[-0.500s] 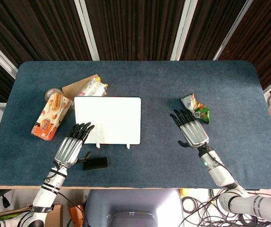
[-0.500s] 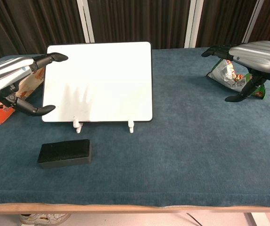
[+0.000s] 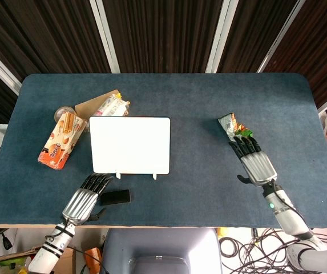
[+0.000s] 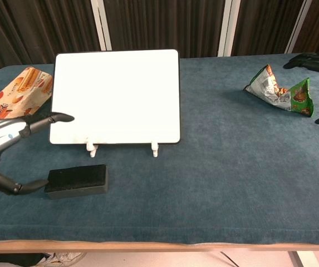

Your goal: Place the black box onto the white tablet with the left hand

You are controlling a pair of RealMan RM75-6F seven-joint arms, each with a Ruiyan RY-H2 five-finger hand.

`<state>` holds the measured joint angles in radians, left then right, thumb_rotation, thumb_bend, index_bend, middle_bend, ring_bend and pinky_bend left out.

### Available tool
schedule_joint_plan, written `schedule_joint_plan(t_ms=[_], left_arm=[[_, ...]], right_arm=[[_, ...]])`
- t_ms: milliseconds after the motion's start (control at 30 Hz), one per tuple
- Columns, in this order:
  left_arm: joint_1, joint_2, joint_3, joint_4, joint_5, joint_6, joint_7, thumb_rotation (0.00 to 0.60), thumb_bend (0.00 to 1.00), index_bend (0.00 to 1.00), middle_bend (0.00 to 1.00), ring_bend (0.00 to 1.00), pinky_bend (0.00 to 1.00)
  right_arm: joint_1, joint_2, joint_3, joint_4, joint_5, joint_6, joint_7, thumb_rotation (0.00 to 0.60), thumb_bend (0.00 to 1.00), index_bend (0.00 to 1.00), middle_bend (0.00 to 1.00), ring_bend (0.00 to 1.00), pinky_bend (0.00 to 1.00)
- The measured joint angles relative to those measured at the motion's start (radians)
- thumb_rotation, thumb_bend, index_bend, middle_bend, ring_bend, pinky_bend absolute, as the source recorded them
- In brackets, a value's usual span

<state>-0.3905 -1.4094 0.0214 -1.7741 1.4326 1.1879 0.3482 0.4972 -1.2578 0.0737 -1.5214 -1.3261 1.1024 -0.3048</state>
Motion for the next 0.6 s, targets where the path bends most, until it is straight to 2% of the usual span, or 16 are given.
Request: schedule_joint_plan(t_ms=[133,300,500,600], left_arm=[[0.01,-0.054,0.015,0.081,0.019,-0.003,-0.009,0.6,0.31,0.0,0.04,0.02,0.09],[0.009,-0.157,0.005,0.191,0.009,-0.008,0.028,0.6,0.31,0.0,0.04,0.03,0.09],[0.012,-0.23,0.001,0.258,-0.006,-0.005,0.137,0.6,0.35,0.02,0.09,0.05,0.09],[0.012,-0.258,-0.007,0.273,-0.028,-0.007,0.167,0.6,0.35,0.08,0.13,0.07,0.09]], right_arm=[[-0.046,0.044,-0.029,0.015,-0.026,0.028,0.09,0.6,0.11,0.0,0.0,0.0,0.0],[-0.111,0.106,-0.072,0.047,-0.053,0.057,0.176,0.6,0.11,0.0,0.0,0.0,0.0],[-0.13,0.117,-0.078,0.096,-0.055,0.05,0.213,0.6,0.11,0.0,0.0,0.0,0.0],[-0.133,0.116,-0.077,0.115,-0.053,0.037,0.233,0.6,0.11,0.0,0.0,0.0,0.0]])
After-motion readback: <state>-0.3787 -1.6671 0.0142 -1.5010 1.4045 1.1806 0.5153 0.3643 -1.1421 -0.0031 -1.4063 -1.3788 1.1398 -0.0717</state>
